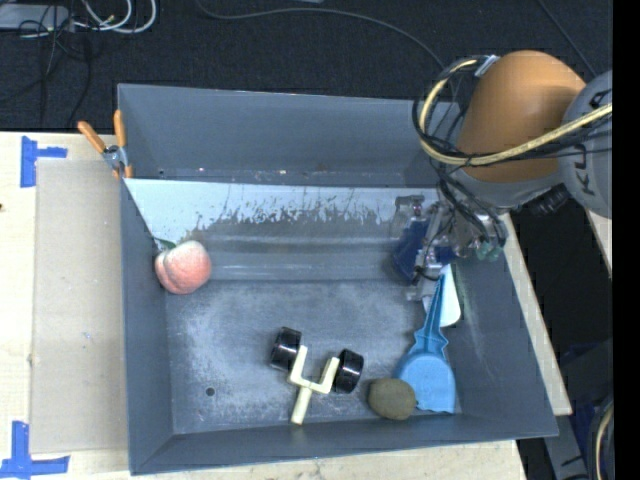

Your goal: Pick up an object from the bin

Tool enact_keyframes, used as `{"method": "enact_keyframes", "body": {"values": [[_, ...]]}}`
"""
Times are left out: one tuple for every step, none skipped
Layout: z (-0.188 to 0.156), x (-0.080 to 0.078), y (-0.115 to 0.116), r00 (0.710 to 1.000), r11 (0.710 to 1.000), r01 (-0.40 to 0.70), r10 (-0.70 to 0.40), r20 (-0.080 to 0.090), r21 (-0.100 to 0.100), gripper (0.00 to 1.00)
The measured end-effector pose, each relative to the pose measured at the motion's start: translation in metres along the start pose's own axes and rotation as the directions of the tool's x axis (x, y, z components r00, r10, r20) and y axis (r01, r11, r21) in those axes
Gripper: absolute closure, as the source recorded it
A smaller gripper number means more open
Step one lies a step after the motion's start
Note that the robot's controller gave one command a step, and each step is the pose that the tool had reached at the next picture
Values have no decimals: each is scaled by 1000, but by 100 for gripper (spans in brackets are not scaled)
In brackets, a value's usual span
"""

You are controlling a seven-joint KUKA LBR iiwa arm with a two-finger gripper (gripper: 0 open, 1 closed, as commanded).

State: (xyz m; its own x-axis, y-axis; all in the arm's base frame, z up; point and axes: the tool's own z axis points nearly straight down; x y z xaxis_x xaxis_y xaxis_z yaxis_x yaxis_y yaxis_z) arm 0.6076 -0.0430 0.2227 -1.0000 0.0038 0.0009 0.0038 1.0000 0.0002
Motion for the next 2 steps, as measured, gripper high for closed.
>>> {"method": "enact_keyframes", "body": {"values": [[75,39,37,999,999,54,-54,-2,-1,0],[81,63,63,993,993,120,-120,-9,-1,0]]}}
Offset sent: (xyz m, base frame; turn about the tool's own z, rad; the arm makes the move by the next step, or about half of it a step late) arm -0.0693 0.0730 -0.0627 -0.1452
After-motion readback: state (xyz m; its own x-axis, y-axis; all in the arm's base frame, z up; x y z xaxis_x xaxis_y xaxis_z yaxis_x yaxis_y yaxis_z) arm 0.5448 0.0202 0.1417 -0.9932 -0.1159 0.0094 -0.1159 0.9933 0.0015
